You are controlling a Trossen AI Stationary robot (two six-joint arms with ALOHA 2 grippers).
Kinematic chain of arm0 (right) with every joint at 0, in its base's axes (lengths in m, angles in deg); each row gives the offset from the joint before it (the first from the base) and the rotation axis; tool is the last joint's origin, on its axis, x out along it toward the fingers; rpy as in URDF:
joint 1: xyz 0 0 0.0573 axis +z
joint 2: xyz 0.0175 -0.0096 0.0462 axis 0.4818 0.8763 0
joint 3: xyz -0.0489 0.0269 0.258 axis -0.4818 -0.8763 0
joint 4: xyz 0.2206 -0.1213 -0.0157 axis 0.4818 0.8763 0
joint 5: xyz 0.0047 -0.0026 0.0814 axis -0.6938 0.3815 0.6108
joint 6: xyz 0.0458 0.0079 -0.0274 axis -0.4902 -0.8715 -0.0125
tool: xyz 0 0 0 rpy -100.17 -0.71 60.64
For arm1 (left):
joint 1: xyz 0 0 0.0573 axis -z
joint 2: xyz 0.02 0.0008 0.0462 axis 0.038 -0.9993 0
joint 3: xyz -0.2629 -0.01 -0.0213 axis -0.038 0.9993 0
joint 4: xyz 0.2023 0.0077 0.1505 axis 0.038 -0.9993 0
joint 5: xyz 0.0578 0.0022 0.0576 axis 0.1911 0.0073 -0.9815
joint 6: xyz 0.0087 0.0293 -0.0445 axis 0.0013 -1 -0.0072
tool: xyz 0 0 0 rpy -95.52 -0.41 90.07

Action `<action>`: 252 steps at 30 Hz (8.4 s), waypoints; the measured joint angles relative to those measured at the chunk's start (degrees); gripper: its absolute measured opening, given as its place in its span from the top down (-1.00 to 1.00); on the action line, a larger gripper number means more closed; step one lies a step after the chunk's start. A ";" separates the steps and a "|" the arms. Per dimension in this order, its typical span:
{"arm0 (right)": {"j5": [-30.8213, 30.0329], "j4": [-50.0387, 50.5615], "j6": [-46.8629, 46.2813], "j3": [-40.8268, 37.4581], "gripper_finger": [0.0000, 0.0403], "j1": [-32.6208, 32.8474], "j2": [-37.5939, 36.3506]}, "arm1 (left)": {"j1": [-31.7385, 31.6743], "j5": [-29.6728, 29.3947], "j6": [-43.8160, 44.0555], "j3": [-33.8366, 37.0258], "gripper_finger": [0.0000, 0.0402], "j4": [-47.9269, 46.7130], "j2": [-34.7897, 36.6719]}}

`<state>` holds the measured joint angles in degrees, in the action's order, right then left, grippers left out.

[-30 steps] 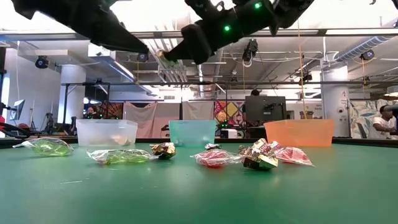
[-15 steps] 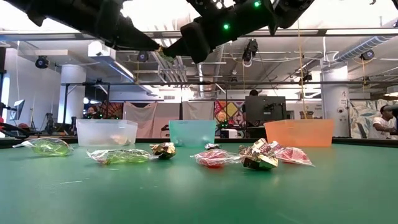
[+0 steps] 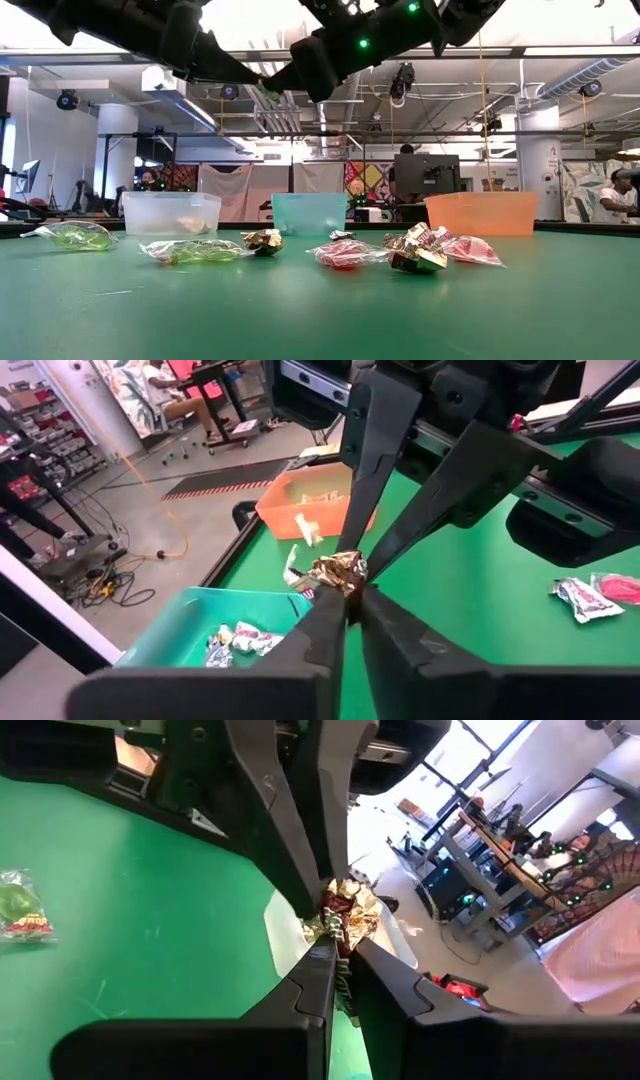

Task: Sort candy by brand, put in halloween buckets
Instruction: Put the gold wrap candy into the white bin, then put the silver wrap candy into the blue bin

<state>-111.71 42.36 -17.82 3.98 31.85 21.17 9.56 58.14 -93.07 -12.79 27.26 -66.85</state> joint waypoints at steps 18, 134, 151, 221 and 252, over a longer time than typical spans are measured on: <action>0.16 1.12 -10.54 -0.02 0.30 -1.85 -0.93 | -1.62 -6.51 -0.24 0.00 1.00 -1.94 0.55; 13.66 25.89 -26.36 -4.07 0.94 -8.18 -4.81 | -5.88 5.60 12.58 -4.81 0.48 -21.39 1.41; 21.57 33.25 -36.11 10.58 0.75 -23.23 3.81 | -5.69 3.66 18.37 -4.81 0.48 -23.06 0.48; 37.24 52.24 -36.48 -6.84 0.94 1.57 -1.07 | -5.53 4.81 20.88 -4.81 0.48 -20.94 -7.13; 12.28 43.55 -23.62 15.68 0.93 -21.85 4.96 | -1.04 5.22 17.63 -11.35 0.48 -32.02 -6.97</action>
<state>-99.43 85.90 -41.44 19.65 10.01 26.13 8.52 63.37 -75.44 -24.15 -4.76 -73.82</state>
